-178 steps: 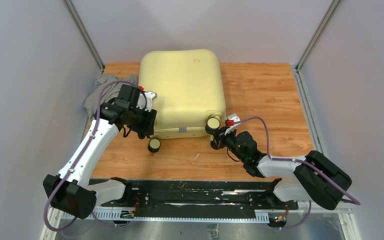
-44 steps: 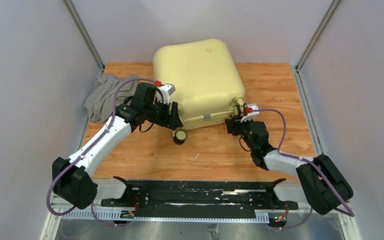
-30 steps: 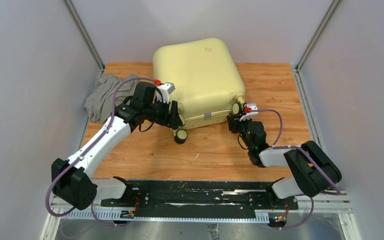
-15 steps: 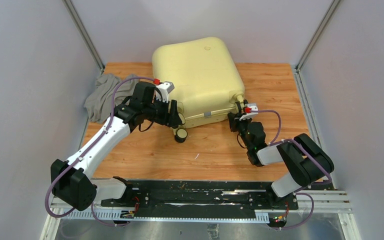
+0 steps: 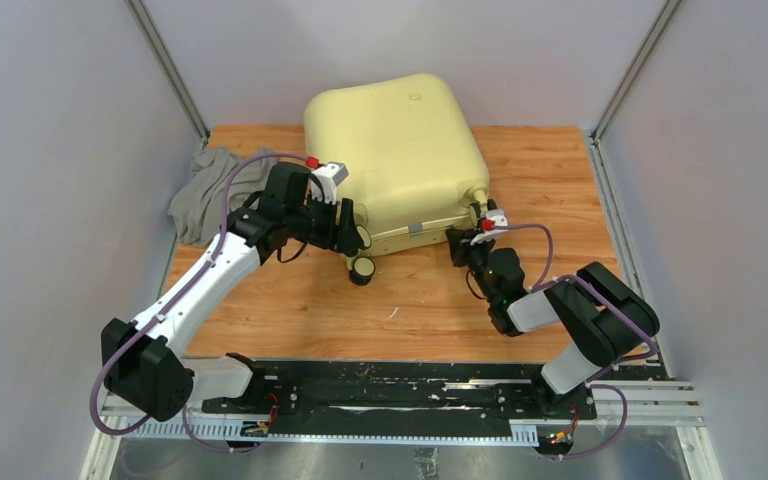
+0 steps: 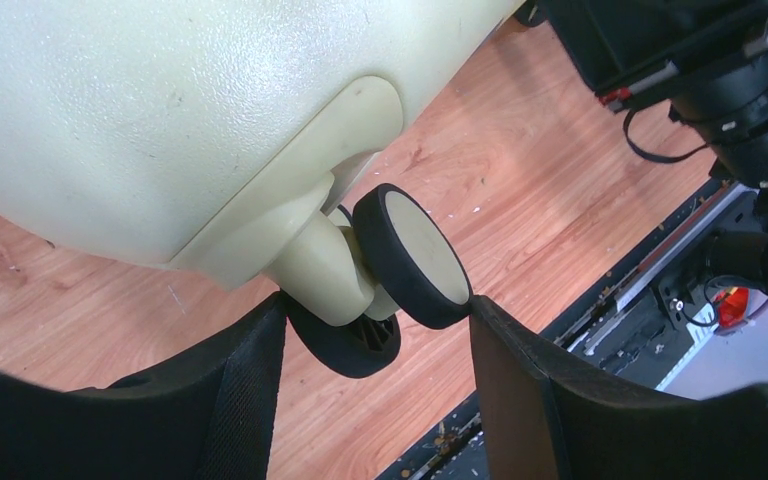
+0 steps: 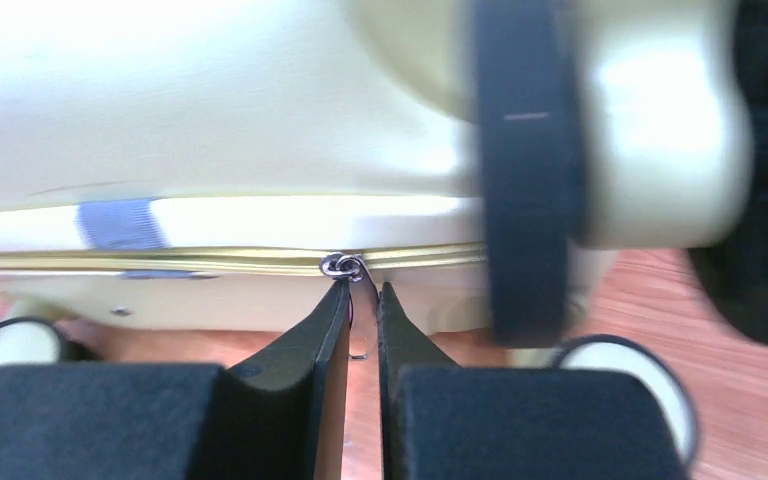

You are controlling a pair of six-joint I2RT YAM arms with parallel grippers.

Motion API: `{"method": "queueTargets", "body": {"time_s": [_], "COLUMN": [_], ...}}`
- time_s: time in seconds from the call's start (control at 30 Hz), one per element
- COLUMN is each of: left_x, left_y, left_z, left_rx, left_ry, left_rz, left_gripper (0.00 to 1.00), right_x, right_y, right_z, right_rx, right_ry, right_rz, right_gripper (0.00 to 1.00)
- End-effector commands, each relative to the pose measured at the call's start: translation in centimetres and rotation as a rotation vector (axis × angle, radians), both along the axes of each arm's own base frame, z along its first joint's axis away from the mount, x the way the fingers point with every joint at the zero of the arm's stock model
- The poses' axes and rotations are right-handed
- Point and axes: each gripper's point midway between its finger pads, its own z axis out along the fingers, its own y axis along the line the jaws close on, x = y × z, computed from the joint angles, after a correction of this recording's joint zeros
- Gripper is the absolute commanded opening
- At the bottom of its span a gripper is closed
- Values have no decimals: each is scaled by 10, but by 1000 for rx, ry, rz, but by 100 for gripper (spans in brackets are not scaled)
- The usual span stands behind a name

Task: Pack the luggage
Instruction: Zip the luggage at the center of the board.

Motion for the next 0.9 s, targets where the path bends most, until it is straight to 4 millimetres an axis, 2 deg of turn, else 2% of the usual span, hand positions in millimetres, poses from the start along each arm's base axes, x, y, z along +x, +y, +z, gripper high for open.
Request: {"method": "queueTargets", "body": {"time_s": [0.0,0.17,0.37,0.63,0.87], "left_x": [9,5,7,3,-1], "left_y": [-24,-36,-41,-41,-41], "left_z": [32,31,44,50,56], "left_rx": [-94,-108,-134,-150,-169], "left_ry": [-92,-76,-89,-91,-90], "left_rz": [-79,-101,-103,-107,-108], "left_gripper": [0,0,0,0,0], "right_x": [-20,-30,-49,-92,-113], "right_y": [54,92,149,222,261], "right_z": [29,29,26,32,33], "right_rx": [60,52,51,84,162], "right_ry": [-96,-101,-88,-88,-64], "right_rz": [162,243,391,599,696], "right_gripper": [0,0,0,0,0]}}
